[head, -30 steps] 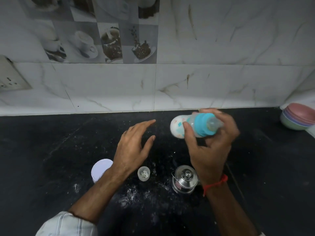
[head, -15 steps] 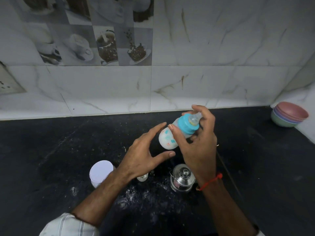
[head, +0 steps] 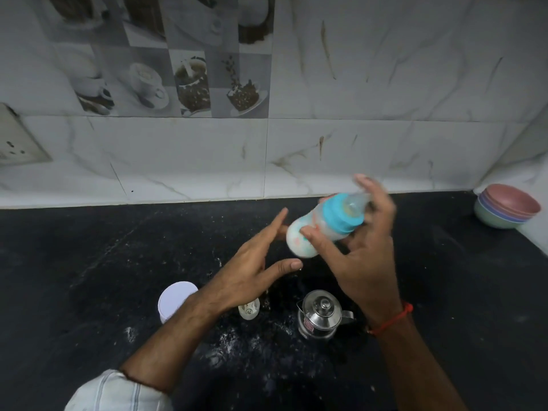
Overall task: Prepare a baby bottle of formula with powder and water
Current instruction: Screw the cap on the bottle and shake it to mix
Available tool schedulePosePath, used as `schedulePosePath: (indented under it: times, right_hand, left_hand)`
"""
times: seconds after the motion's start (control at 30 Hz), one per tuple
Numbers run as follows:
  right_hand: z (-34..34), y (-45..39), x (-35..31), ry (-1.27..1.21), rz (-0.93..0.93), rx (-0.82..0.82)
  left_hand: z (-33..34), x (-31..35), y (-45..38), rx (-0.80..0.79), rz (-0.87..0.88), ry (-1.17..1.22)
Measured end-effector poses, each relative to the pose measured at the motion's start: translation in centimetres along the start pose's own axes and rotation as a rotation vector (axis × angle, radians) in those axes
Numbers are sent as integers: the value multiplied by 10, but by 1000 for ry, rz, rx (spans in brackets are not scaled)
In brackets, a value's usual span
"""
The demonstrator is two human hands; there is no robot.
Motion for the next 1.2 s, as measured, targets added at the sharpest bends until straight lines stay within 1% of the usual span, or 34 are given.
schedulePosePath:
  times: [0.07, 0.1, 0.13, 0.17, 0.23, 0.27, 0.3, 0.37, 0.4, 0.43, 0.47, 0.53, 0.57, 0.6, 0.63, 0.7, 0.73, 0.77, 0.8, 0.83, 0.87, 0.9, 0.97, 1.03, 1.07, 1.1, 1.13, 1.2]
  right_hand:
    - [-6, 1, -10, 23, -125, 186]
    - [-7, 4, -7, 53, -155, 239]
    - [-7, 8, 1, 98, -137, 240]
    - [-3, 10, 12, 139, -50, 179]
    - [6, 19, 36, 177, 186, -8]
    - [5, 23, 37, 163, 210, -11]
    - [2, 23, 31, 134, 191, 54]
    - [-5, 19, 12, 68, 39, 221]
    - [-7, 18, 7, 88, -55, 270]
    - [-6, 17, 8, 142, -107, 281]
    - [-3, 15, 16, 199, -75, 243]
    - [9, 16, 37, 237, 170, 32]
    - [12, 20, 41, 230, 227, -28]
    - [11, 20, 36, 212, 209, -8]
    - [7, 19, 27, 178, 160, 69]
    - [0, 19, 10, 102, -3, 235]
    - [-1, 20, 9, 103, -69, 272]
    - [1, 21, 15, 129, -74, 259]
    - [6, 21, 26, 160, -1, 188]
    - [12, 22, 36, 162, 130, 91]
    - [13, 26, 42, 162, 227, 26]
    - [11, 27, 41, 153, 246, 29]
    - [0, 20, 20, 79, 144, 160]
    - [-9, 14, -5, 28, -62, 301]
    - [-10, 15, -5, 63, -147, 331]
    - [-7, 15, 2, 107, -155, 316]
    - [-1, 14, 15, 148, -74, 234]
    - [12, 20, 40, 177, 196, 5]
  left_hand:
    - [-7, -4, 1, 74, -7, -83]
    - [-11, -6, 3, 114, -16, -138]
    - [-15, -9, 5, 150, -34, -191]
    - [-19, -12, 6, 178, -57, -235]
    - [-25, -13, 8, 212, -92, -305]
    - [-26, -13, 8, 220, -92, -335]
    - [-26, -13, 9, 231, -83, -357]
    - [-26, -14, 11, 259, -72, -374]
    - [-26, -15, 11, 274, -74, -369]
    - [-24, -16, 12, 289, -77, -359]
    - [-23, -16, 12, 302, -73, -355]
    - [-20, -11, 13, 318, -39, -378]
    - [-20, -10, 13, 316, -24, -391]
    - [-20, -9, 13, 318, -16, -400]
    - [-22, -10, 13, 326, -17, -406]
    - [-25, -12, 15, 344, -36, -400]
    - [-26, -13, 16, 350, -47, -396]
    - [-26, -13, 16, 358, -51, -397]
    - [-26, -12, 16, 368, -48, -396]
    - [-26, -11, 17, 377, -42, -394]
    - [-26, -9, 17, 382, -33, -394]
    - [-26, -8, 17, 388, -23, -401]
    - [-28, -9, 19, 402, -14, -415]
    - [-28, -11, 19, 413, -21, -416]
    - [-28, -11, 20, 415, -24, -412]
    - [-28, -11, 19, 412, -25, -408]
    - [-26, -10, 19, 409, -21, -406]
    - [-25, -6, 19, 410, -4, -413]
Point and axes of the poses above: each hand's wrist, its own y-axis away from the middle knuckle, its own z-axis out of the palm, x = y × z, the point moved 5 cm from there along -y, towards the middle knuckle, and after that the axes turned 3 degrees about -x, right-handed, at the moved point
